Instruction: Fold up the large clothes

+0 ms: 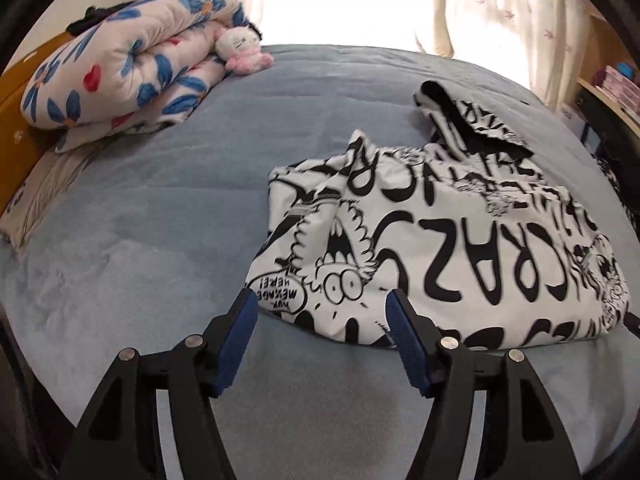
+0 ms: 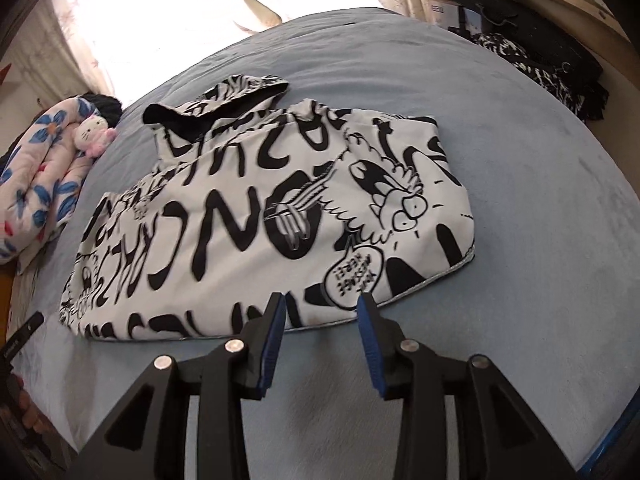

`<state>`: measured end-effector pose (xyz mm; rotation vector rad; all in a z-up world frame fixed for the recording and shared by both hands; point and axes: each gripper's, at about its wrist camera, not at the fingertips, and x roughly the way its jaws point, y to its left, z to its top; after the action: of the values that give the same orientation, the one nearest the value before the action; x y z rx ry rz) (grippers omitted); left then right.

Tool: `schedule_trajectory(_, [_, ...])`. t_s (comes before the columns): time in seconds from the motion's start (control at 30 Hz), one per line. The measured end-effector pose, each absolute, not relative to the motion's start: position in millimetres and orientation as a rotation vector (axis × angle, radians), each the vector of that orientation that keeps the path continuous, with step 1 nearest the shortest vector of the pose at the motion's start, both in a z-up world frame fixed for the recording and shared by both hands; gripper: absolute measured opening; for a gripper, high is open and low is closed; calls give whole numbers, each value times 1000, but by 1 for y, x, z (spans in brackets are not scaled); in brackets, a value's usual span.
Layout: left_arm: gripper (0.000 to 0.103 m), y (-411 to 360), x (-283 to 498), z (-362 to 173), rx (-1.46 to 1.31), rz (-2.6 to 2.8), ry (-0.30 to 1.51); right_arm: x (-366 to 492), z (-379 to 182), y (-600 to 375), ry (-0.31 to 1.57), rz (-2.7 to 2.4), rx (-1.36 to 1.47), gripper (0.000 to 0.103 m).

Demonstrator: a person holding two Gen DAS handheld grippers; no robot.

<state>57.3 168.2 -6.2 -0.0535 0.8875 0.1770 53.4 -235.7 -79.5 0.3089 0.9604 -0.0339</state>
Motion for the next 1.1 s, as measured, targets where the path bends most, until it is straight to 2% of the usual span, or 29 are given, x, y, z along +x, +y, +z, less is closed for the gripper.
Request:
schedule_trajectory(0.33, [69,158,114,31,12,39,914,94,-37,-219,930,-25,214,37])
schedule_trajectory(0.77, [69,120,280,98,83,-13,867,218,60,-209,789,-39,66,37])
schedule_trajectory(0.97, [69,111,369,103,86,27,876,289,80,-206,754,-54,54,37])
schedule_trajectory(1.1, [69,102,430,84,76,55,883,347,70,-203,741,-64,66,37])
